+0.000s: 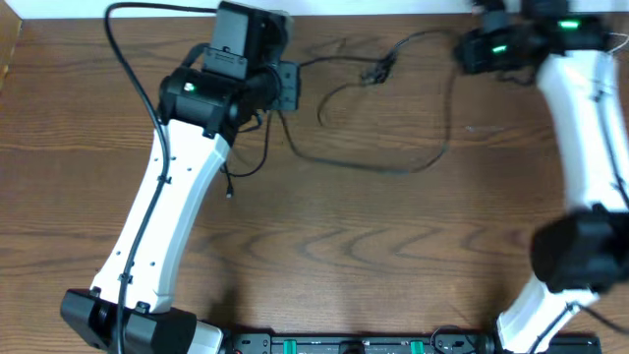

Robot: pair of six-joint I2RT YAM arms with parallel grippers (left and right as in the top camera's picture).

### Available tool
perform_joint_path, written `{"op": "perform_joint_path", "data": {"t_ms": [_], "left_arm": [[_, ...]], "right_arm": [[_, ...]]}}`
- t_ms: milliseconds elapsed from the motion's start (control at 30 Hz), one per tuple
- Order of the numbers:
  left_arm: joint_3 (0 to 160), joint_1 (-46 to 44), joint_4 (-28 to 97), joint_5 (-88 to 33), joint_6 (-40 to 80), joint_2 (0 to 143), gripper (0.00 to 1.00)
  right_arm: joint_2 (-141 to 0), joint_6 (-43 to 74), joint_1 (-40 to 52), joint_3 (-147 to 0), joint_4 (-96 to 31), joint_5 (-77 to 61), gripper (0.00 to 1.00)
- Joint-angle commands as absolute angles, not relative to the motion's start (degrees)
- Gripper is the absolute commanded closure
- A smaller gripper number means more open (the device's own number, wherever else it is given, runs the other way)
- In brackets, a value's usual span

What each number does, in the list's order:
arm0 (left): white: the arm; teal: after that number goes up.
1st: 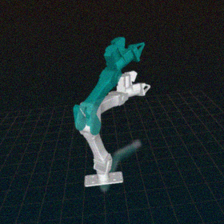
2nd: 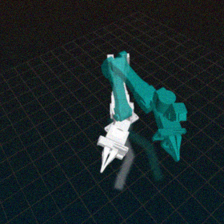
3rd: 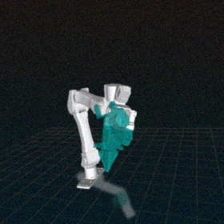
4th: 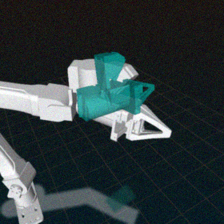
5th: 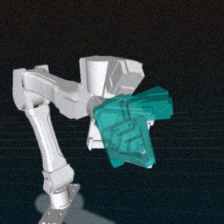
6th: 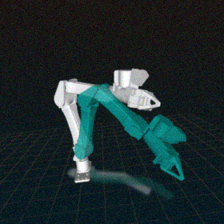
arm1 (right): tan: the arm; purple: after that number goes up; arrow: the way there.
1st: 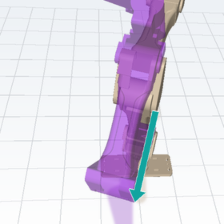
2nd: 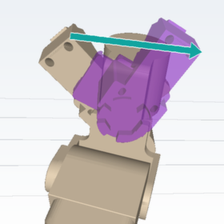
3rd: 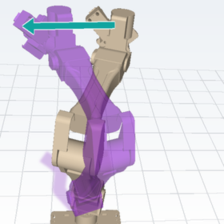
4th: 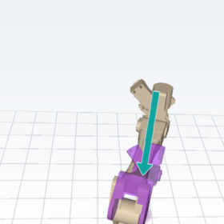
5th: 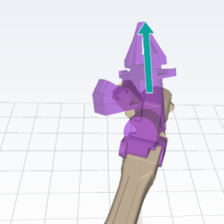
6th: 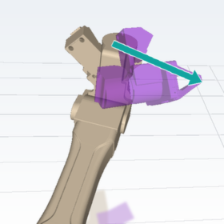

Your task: Untangle cables

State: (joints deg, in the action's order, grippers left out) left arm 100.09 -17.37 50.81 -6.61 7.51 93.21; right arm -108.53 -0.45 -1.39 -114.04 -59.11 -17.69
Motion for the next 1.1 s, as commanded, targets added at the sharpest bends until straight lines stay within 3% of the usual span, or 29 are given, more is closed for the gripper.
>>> {"op": "perform_joint_path", "data": {"t_ms": [0, 233, 800, 900, 1067], "left_arm": [[100.6, -13.4, 49.9, 3.5, 7.4, 91.3, 0.93], [100.6, -3.2, 50.0, 8.6, 7.4, 90.8, 0.92], [100.6, 12.5, 54.2, 11.4, 9.1, 90.8, 0.93], [100.6, 12.9, 56.1, 9.5, 9.1, 90.8, 0.93], [100.6, 10.7, 57.6, -7.0, 4.1, 90.8, 0.93]], "right_arm": [[-105.2, 10.3, -6.2, -115.5, -62.4, -7.1, 0.99], [-107.9, 15.4, -10.1, -115.0, -69.6, 0.5, 0.99], [-120.0, 12.1, -10.2, -114.9, -76.1, -5.0, 0.99], [-120.9, 6.2, -8.8, -114.9, -75.6, -12.0, 0.99], [-120.9, -2.6, -2.3, -114.9, -75.7, -18.4, 0.99]]}}
